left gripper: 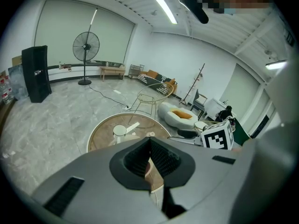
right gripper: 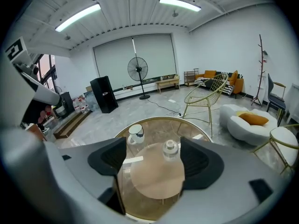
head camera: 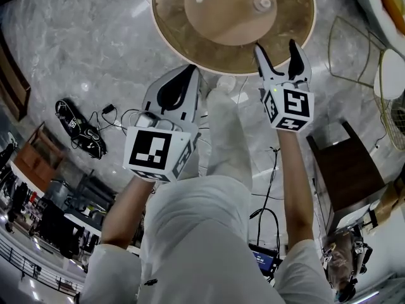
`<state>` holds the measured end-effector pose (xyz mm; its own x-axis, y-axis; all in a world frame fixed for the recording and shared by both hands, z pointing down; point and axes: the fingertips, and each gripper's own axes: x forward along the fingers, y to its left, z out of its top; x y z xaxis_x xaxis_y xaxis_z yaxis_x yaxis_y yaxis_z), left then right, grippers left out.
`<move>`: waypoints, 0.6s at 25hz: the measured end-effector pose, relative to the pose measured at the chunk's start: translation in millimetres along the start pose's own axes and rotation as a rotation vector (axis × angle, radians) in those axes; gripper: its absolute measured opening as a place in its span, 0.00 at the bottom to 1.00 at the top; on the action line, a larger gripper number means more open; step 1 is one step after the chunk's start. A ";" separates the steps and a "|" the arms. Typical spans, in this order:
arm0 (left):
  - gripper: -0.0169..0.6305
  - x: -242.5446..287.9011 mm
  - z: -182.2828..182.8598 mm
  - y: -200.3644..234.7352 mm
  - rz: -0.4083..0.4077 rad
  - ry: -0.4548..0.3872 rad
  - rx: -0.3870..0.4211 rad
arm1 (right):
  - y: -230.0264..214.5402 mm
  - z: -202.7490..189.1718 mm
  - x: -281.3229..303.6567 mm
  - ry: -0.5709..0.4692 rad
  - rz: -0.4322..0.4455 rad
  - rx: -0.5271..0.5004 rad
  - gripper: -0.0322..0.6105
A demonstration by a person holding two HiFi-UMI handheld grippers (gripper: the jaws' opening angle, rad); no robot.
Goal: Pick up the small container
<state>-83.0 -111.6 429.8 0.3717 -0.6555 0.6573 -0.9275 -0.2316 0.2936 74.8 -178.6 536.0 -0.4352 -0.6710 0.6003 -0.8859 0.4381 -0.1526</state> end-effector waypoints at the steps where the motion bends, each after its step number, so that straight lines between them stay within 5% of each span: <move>1: 0.05 2.6 0.1 0.9 0.001 -0.001 -0.002 | -2.6 -2.2 4.4 0.001 -0.002 0.000 0.59; 15: 0.05 48.0 8.0 17.0 0.021 -0.018 -0.005 | -30.9 -31.7 70.6 0.005 -0.066 0.028 0.62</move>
<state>-81.3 -152.7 460.8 0.3509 -0.6734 0.6507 -0.9350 -0.2140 0.2827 76.5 -220.6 608.1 -0.3752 -0.6950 0.6133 -0.9168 0.3760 -0.1347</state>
